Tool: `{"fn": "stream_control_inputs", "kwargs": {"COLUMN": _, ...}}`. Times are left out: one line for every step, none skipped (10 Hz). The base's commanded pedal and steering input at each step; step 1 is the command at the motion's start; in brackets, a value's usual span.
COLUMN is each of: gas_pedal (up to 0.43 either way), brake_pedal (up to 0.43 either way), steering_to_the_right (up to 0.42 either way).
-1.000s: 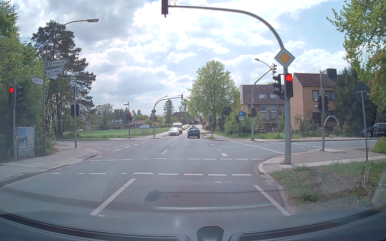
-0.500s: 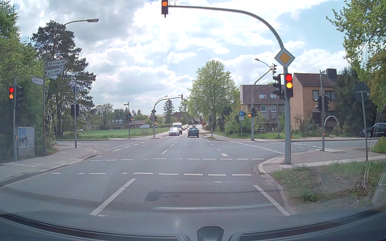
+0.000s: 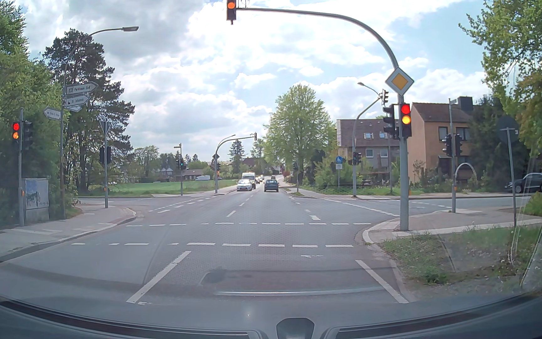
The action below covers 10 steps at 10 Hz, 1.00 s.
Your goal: Follow the waypoints while adhering to traffic rules and regulations
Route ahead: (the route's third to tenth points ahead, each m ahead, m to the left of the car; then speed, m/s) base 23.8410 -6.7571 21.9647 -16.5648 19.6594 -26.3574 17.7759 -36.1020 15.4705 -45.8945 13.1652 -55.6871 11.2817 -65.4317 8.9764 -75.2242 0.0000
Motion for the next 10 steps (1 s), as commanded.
{"fn": "stream_control_inputs", "kwargs": {"gas_pedal": 0.0, "brake_pedal": 0.073, "steering_to_the_right": -0.014}}
{"fn": "stream_control_inputs", "kwargs": {"gas_pedal": 0.0, "brake_pedal": 0.012, "steering_to_the_right": -0.014}}
{"fn": "stream_control_inputs", "kwargs": {"gas_pedal": 0.0, "brake_pedal": 0.0, "steering_to_the_right": -0.014}}
{"fn": "stream_control_inputs", "kwargs": {"gas_pedal": 0.0, "brake_pedal": 0.0, "steering_to_the_right": -0.014}}
{"fn": "stream_control_inputs", "kwargs": {"gas_pedal": 0.0, "brake_pedal": 0.0, "steering_to_the_right": -0.014}}
{"fn": "stream_control_inputs", "kwargs": {"gas_pedal": 0.0, "brake_pedal": 0.0, "steering_to_the_right": -0.014}}
{"fn": "stream_control_inputs", "kwargs": {"gas_pedal": 0.0, "brake_pedal": 0.0, "steering_to_the_right": -0.014}}
{"fn": "stream_control_inputs", "kwargs": {"gas_pedal": 0.0, "brake_pedal": 0.0, "steering_to_the_right": -0.012}}
{"fn": "stream_control_inputs", "kwargs": {"gas_pedal": 0.0, "brake_pedal": 0.0, "steering_to_the_right": -0.01}}
{"fn": "stream_control_inputs", "kwargs": {"gas_pedal": 0.0, "brake_pedal": 0.0, "steering_to_the_right": -0.01}}
